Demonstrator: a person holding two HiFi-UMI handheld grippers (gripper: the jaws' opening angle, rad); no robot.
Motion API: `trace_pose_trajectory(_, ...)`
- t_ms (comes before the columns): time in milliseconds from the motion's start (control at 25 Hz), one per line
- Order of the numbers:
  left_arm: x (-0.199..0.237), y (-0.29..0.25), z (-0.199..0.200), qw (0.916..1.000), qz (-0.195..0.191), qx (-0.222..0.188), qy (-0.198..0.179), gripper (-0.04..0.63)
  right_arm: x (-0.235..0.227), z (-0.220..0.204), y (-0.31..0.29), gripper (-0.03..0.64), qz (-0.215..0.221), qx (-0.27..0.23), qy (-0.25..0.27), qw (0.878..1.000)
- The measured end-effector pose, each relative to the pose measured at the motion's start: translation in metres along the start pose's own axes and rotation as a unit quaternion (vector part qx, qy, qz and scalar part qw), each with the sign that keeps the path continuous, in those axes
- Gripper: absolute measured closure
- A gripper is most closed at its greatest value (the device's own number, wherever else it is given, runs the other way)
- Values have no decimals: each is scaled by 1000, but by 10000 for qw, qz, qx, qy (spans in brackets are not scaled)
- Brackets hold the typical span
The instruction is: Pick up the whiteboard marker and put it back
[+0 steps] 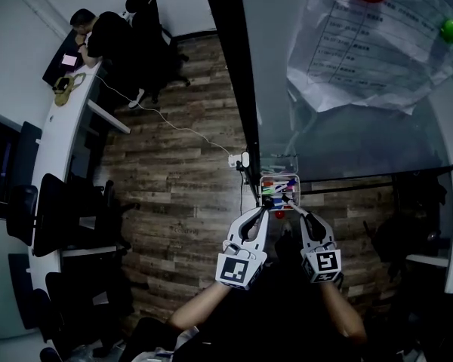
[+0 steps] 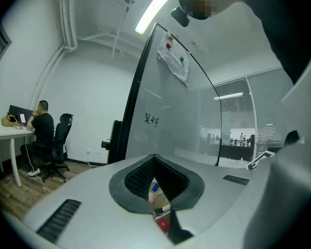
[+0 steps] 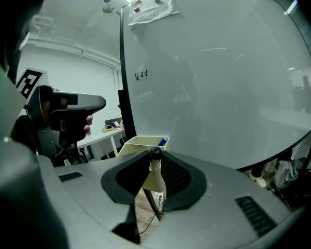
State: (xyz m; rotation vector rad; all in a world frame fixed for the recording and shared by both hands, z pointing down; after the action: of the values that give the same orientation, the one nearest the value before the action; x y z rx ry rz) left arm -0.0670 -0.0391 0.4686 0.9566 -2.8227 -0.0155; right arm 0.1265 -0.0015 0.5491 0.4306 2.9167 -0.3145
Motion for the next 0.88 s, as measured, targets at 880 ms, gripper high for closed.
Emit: trace_pose_trajectory(880, 0, -7, -4, 9999, -24, 35, 111, 588, 0, -4, -4, 534, 269, 5, 129, 9996)
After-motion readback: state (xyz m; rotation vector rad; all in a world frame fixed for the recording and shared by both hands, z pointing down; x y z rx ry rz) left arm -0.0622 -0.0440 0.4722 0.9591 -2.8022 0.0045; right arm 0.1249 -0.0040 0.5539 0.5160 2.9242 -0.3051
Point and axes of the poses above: the fingertips, and each gripper's own axes: y backward along the fingers, x to its left, z out of its top, the point moved 9 cm from there along y, backward along the fingers, and after that the axes turned 9 degrees about -x, right-handed, at the moved point
